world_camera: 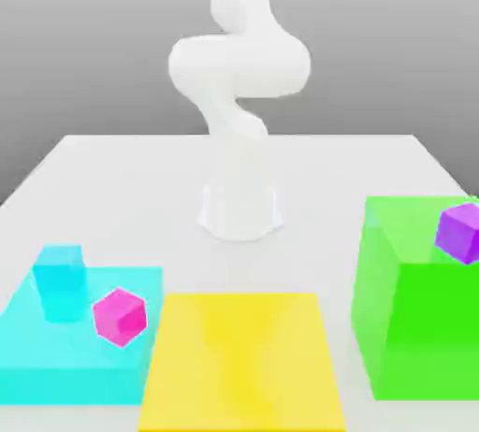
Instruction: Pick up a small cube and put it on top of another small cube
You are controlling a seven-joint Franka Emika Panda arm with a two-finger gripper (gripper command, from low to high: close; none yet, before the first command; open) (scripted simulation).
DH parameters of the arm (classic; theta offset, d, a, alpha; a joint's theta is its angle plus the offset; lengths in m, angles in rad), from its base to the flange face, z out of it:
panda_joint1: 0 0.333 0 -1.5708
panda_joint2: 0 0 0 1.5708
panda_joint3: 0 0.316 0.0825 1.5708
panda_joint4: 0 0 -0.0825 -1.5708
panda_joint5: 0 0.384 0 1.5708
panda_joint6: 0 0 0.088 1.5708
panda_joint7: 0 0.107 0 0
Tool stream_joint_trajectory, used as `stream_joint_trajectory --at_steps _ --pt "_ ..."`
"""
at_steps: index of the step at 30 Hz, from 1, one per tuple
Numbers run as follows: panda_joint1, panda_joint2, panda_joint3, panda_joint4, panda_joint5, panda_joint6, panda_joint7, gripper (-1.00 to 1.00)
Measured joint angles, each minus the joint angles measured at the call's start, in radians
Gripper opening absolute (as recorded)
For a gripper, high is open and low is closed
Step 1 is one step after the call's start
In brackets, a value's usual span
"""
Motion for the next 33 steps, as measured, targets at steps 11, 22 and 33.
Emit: stream_joint_trajectory --at_steps 11,22,33 --pt "-0.040 0.402 -0.143 0.090 0.040 0.064 -0.102 0.00" --pt "-0.149 0.806 -0.235 0.180 0.156 0.124 -0.255 0.00" --pt "-0.303 1.208 -0.253 0.271 0.236 0.183 -0.382 0.00"
